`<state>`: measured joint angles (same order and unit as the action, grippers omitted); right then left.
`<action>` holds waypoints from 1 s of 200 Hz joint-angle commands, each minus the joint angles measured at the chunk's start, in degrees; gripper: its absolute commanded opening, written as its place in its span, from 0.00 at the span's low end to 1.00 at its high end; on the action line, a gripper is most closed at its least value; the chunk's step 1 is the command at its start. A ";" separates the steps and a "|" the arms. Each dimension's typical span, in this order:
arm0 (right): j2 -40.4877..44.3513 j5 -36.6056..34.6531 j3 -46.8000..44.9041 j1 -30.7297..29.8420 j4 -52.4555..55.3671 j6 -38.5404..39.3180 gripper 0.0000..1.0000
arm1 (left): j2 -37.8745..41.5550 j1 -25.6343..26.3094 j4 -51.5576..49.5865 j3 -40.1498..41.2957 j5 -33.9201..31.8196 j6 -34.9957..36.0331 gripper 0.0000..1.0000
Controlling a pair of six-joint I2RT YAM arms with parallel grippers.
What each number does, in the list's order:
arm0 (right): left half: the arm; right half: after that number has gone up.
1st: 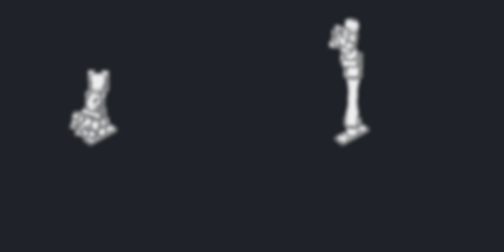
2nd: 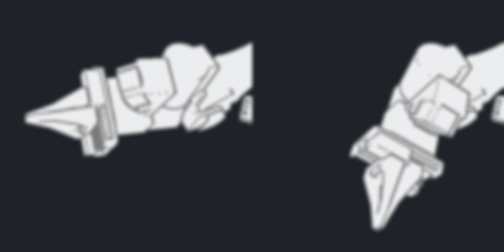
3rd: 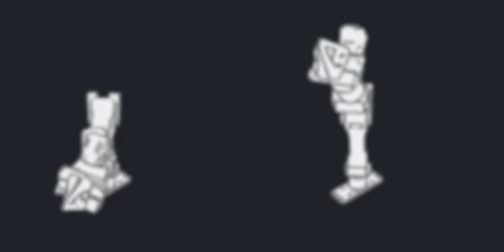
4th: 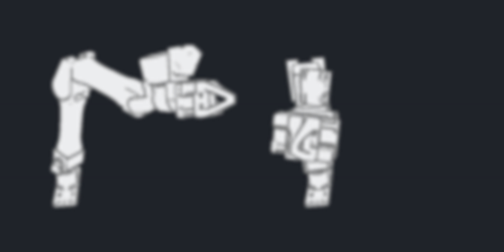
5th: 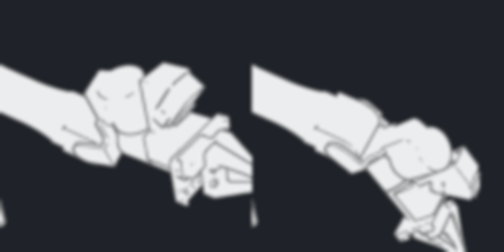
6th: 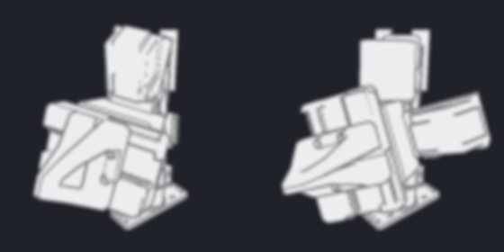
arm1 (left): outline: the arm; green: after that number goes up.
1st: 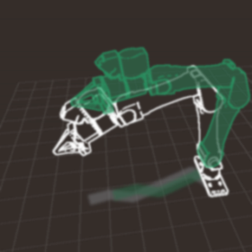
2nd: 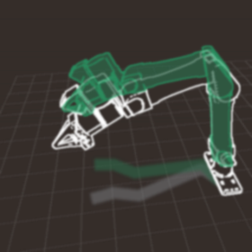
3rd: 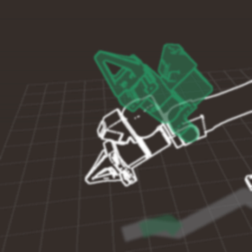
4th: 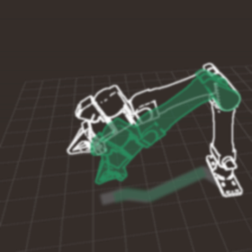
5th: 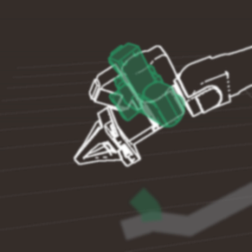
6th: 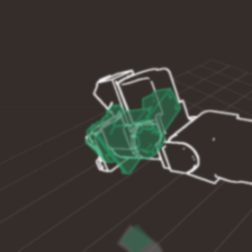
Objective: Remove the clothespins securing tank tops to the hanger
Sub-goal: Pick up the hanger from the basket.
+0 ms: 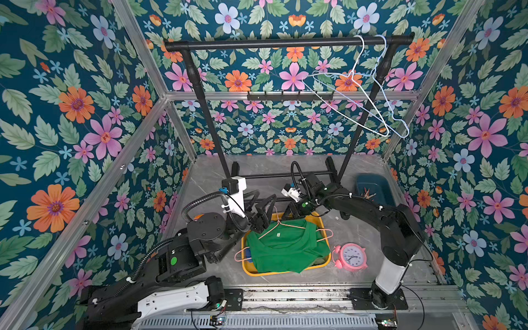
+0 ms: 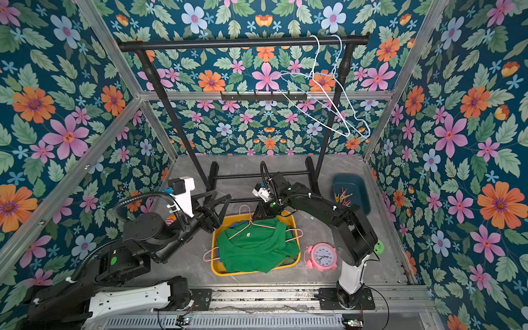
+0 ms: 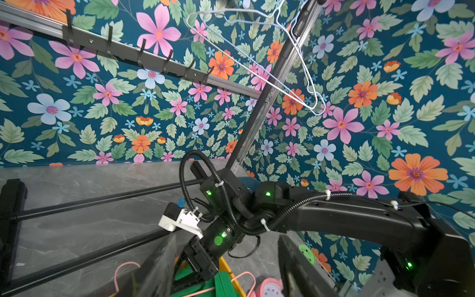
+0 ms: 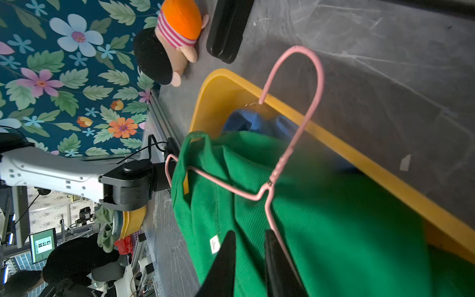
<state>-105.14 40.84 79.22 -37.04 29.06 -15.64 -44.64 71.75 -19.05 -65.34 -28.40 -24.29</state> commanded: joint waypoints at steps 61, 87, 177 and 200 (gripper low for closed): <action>-4.67 3.82 1.64 -0.40 -0.97 1.41 0.23 | 3.54 0.06 0.25 2.79 -0.05 -0.75 0.65; -6.29 4.66 2.47 -1.30 -0.51 1.84 0.23 | 4.11 0.06 -0.07 2.91 -0.29 -0.76 0.66; -6.72 8.69 2.48 -2.07 -0.51 3.65 0.19 | 4.17 0.06 -0.27 3.08 0.16 -0.46 0.66; -7.01 10.12 3.21 -2.07 1.08 5.37 0.21 | 4.43 0.04 -0.08 3.37 0.10 -0.46 0.66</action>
<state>-112.12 47.77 81.65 -38.98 28.60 -13.28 -40.51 71.75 -19.86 -62.06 -28.21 -24.29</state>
